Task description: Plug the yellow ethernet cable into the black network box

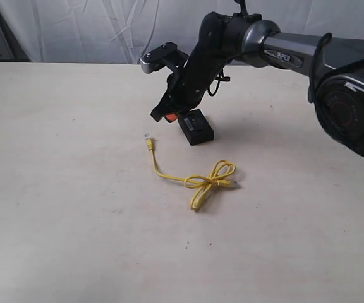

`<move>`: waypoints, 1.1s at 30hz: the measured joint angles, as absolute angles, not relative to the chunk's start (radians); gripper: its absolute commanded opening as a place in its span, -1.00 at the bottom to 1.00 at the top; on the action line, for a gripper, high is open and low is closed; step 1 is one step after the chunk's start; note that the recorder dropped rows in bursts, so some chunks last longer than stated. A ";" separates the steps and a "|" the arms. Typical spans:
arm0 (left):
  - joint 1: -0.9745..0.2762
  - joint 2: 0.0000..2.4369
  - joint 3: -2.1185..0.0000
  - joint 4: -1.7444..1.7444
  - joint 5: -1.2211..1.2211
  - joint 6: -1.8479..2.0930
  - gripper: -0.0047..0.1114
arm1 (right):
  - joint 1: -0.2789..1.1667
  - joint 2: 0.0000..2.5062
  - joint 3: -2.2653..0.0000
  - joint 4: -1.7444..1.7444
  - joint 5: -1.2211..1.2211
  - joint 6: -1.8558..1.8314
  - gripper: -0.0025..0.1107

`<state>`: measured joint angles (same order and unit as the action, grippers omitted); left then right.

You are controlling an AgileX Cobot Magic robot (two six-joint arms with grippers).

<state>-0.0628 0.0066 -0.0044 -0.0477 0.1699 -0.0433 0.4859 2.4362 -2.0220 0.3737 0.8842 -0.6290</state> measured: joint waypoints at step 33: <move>-0.063 0.007 -0.004 -0.032 0.170 -0.043 -0.92 | 0.486 2.493 -2.025 0.202 0.750 -0.616 -0.97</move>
<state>-0.0628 0.0066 -0.0044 -0.0317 0.1699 -0.0433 0.4859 2.4929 -2.0249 0.2024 0.7496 -0.6163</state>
